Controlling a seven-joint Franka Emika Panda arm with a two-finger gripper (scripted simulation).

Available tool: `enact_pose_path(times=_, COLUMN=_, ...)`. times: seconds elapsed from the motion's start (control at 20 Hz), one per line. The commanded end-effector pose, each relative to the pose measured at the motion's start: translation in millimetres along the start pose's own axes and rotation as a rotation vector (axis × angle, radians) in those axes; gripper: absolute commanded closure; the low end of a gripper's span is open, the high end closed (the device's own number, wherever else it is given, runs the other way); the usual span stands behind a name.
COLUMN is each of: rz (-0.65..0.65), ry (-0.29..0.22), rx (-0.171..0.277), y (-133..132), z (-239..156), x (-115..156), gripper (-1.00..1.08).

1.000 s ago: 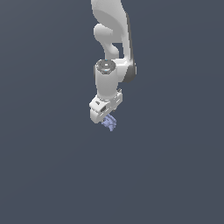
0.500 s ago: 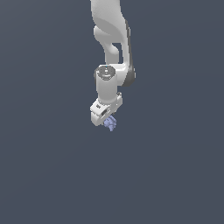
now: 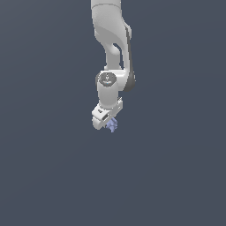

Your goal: Pick up the object and move it to a goal position.

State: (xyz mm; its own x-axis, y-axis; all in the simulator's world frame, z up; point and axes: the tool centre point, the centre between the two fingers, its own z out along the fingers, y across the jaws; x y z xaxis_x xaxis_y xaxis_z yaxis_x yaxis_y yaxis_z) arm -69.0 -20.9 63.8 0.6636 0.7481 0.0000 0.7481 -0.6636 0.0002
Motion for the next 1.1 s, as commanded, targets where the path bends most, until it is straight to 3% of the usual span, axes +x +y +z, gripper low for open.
enact_pose_path(times=0.0, rz=0.000, ry=0.000, rx=0.000, y=0, z=1, x=0, gripper=1.08)
enact_pose_path(times=0.6, rz=0.000, ry=0.000, rx=-0.001, y=2, z=-3, x=2, gripper=1.08)
enact_pose_path(times=1.05, rz=0.000, ry=0.001, rx=-0.001, y=15, z=-38, x=20, gripper=1.08)
